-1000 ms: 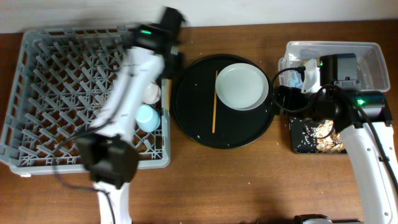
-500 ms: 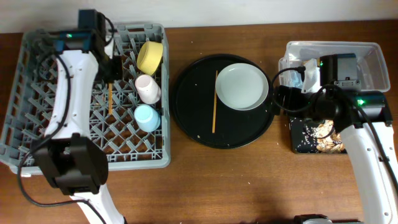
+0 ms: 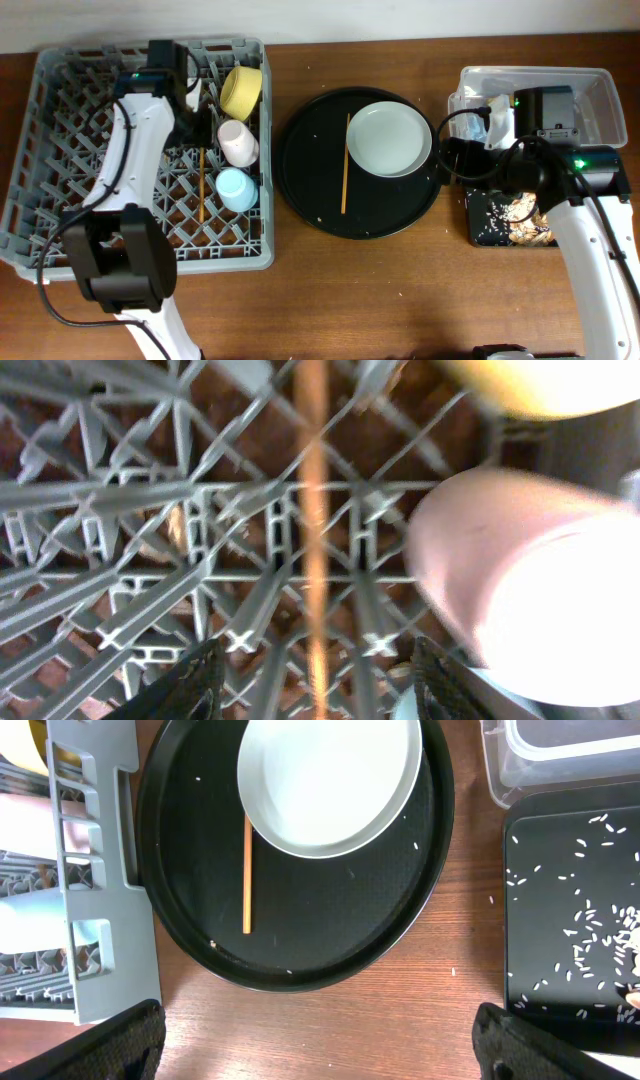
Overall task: Sort waste into correct bins and load items into the dishwasher rack
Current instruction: 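Carry the chopstick to the rack and drop it in, then return the left gripper to the tray and pinch the second chopstick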
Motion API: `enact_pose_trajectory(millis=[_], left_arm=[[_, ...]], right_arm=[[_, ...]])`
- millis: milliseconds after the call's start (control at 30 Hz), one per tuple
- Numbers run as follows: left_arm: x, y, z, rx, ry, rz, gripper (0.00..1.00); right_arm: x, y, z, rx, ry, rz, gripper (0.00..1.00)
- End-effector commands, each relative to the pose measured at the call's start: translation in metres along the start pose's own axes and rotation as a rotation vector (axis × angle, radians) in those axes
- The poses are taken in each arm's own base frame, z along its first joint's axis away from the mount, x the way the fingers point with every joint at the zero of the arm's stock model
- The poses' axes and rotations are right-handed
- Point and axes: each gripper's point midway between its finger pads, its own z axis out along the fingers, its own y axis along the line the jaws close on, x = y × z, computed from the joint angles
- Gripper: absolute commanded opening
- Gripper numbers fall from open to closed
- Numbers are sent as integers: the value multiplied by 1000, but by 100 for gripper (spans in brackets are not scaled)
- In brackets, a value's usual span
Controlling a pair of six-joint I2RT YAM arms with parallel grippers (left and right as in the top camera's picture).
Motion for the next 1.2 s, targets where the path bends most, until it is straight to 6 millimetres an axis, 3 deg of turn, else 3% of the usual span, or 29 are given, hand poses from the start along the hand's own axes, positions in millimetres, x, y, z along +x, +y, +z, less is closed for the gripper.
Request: enact_pose_trajectory(millis=[0, 67, 233, 333, 467, 600, 767, 867, 1033, 1167], left_arm=[[-21, -45, -48, 99, -129, 5, 60], [-14, -91, -52, 193, -118, 45, 60], [1, -176, -43, 207, -111, 141, 59], [9, -209, -27, 172, -108, 161, 56], [20, -249, 21, 74, -113, 244, 43], [32, -266, 60, 43, -82, 285, 44], [41, -284, 88, 97, -45, 298, 43], [45, -295, 101, 102, -50, 308, 34], [39, -296, 98, 65, -86, 216, 32], [25, -302, 64, 104, -133, 163, 32]], right_arm=[[-4, 1, -3, 6, -17, -13, 98], [-4, 1, -3, 6, -17, -13, 98], [-4, 1, -3, 6, -17, -13, 99], [-4, 1, -3, 6, -17, -13, 99], [-4, 1, -3, 6, -17, -13, 98], [-4, 1, -3, 6, -17, -13, 98], [-4, 1, -3, 6, -17, -14, 98], [-4, 1, -3, 6, -17, -13, 98], [-4, 1, -3, 6, -17, -13, 98], [-4, 1, -3, 6, -17, -13, 98]])
